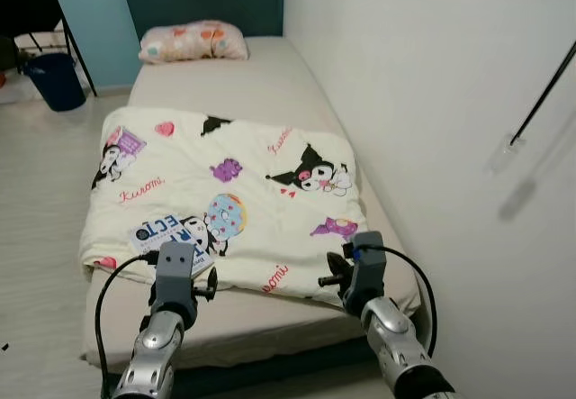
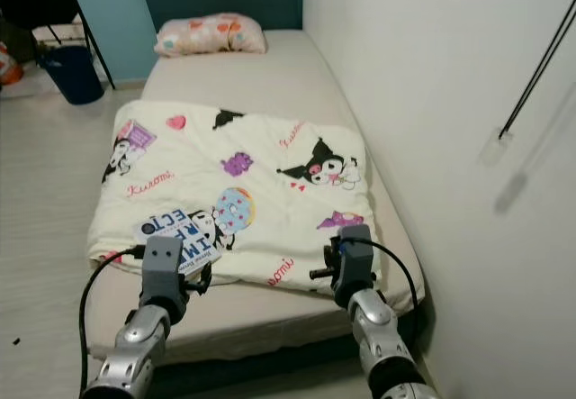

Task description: Clean up the room

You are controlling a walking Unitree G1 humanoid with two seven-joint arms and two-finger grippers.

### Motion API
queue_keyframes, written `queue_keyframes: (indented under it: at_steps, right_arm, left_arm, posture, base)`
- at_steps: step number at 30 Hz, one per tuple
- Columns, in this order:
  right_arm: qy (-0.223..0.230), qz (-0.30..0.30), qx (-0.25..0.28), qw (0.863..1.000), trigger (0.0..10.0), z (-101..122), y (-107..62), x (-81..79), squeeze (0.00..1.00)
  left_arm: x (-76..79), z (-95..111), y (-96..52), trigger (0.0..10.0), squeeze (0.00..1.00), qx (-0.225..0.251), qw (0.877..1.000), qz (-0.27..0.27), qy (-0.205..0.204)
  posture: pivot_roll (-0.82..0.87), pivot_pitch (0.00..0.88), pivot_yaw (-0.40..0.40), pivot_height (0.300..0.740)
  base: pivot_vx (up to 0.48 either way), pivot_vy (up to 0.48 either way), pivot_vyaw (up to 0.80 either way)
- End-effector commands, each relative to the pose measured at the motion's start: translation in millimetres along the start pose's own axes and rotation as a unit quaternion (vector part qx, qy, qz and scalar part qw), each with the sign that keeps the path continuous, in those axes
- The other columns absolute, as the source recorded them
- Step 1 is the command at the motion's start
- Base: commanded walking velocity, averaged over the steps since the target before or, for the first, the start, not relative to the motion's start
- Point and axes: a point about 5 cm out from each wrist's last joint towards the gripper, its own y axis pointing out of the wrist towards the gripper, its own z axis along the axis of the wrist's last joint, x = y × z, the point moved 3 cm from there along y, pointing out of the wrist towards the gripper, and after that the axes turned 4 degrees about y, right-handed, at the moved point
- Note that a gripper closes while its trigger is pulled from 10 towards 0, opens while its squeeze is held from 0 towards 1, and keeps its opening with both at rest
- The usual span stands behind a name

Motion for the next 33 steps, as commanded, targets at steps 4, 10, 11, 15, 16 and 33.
queue_keyframes:
  at_steps: [4, 10, 11, 15, 16, 33]
  right_arm:
    - [-0.009, -0.004, -0.011, 1.000, 10.0, -6.8, -2.3, 0.3, 0.00]
    - [-0.021, -0.015, -0.014, 1.000, 10.0, -9.7, -3.8, 2.1, 0.00]
    - [-0.024, -0.018, -0.012, 0.999, 10.0, -9.9, -4.4, 2.7, 0.00]
    - [-0.026, -0.020, -0.012, 0.999, 10.0, -11.2, -5.4, 2.8, 0.00]
    - [-0.023, -0.019, -0.014, 0.999, 10.0, -12.6, -5.9, 2.4, 0.00]
    - [-0.013, -0.014, -0.012, 1.000, 10.0, -12.9, -5.7, 0.0, 0.00]
  left_arm:
    - [-3.6, -6.7, -2.2, 10.0, 0.00, -0.009, 1.000, 0.004, 0.007]
    - [-2.2, -6.3, -2.5, 10.0, 0.00, -0.008, 1.000, 0.000, 0.006]
    - [-1.6, -6.2, -2.6, 10.0, 0.00, -0.008, 1.000, -0.001, 0.007]
    - [-0.8, -6.1, -2.9, 10.0, 0.00, -0.007, 1.000, -0.002, 0.009]
    - [-0.5, -6.0, -3.2, 10.0, 0.00, -0.006, 1.000, -0.002, 0.009]
    - [1.1, -7.8, -4.1, 10.0, 0.00, -0.009, 1.000, -0.004, 0.012]
  posture:
    - [-0.04, 0.127, 0.011, 0.735]
    - [-0.04, 0.123, 0.013, 0.735]
    - [-0.04, 0.124, 0.014, 0.735]
    - [-0.04, 0.123, 0.015, 0.735]
    - [-0.04, 0.124, 0.015, 0.735]
    - [-0.04, 0.108, 0.016, 0.735]
  base:
    - [0.000, 0.000, 0.00]
    - [0.000, 0.000, 0.00]
    - [0.000, 0.000, 0.00]
    - [0.000, 0.000, 0.00]
    - [0.000, 0.000, 0.00]
    - [0.000, 0.000, 0.00]
